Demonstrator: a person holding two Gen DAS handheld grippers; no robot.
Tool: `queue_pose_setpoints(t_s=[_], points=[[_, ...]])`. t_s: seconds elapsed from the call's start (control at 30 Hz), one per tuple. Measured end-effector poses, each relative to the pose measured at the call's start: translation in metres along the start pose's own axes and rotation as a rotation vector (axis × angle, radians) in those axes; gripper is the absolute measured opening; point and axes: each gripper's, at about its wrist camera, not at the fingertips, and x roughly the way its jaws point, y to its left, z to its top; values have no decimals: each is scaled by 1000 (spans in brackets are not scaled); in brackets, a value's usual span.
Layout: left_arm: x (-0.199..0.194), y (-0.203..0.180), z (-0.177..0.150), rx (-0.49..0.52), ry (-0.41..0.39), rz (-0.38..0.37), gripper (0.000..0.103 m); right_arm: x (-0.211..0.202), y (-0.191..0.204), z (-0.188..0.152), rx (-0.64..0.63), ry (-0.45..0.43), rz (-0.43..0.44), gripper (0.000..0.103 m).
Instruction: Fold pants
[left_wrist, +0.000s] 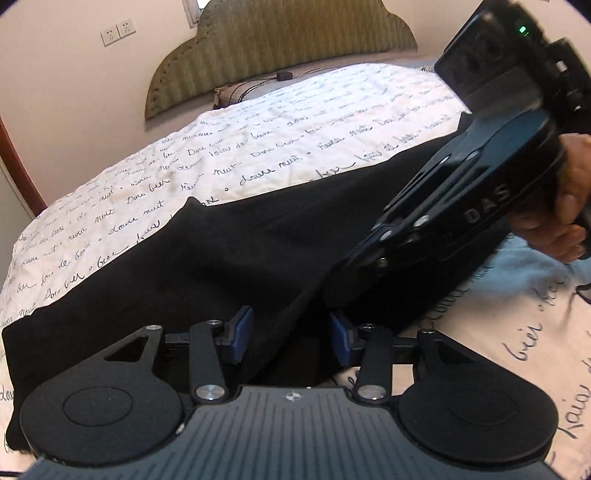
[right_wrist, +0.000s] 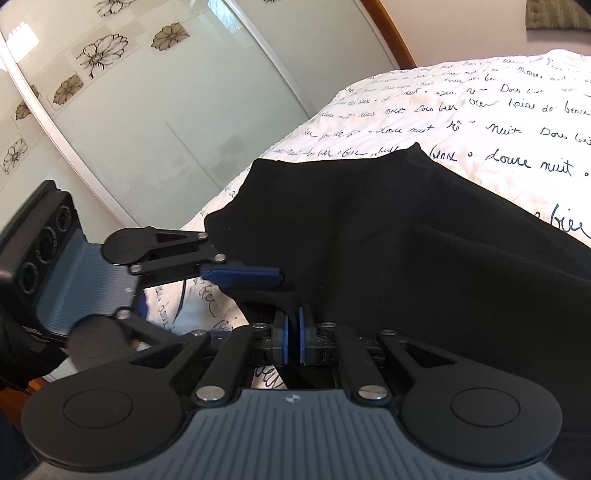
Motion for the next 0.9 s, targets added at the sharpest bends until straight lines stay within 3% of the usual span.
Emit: queue_pose_setpoints(t_s=[0.07, 0.13, 0.17, 0.23, 0.33, 0.43, 0.53, 0.67, 0.77, 0.9], points=[[4, -1, 1, 3, 3, -11, 39, -1, 1, -1, 0, 1, -6, 6], [13, 2, 1, -17, 35, -27, 3, -1, 2, -3, 17, 10, -33, 9], [15, 4, -2, -35, 38, -24, 3, -3, 2, -4, 38, 16, -52, 11], [11, 10, -8, -83, 22, -45, 3, -16, 2, -11, 85, 2, -119, 36], [3, 17, -15, -137, 1, -57, 3, -70, -4, -32, 178, -157, -146, 56], [-1, 15, -16, -129, -15, -60, 3, -144, -34, -59, 382, -364, -243, 57], [-1, 14, -17, -127, -25, -64, 3, -206, -72, -73, 584, -476, -469, 58], [3, 13, -23, -133, -22, -64, 3, -245, -109, -44, 652, -358, -816, 58], [4, 12, -25, -137, -23, -57, 3, -245, -138, -14, 688, -242, -886, 59], [7, 12, -26, -143, -25, -58, 4, -213, -175, -5, 751, -29, -940, 62]])
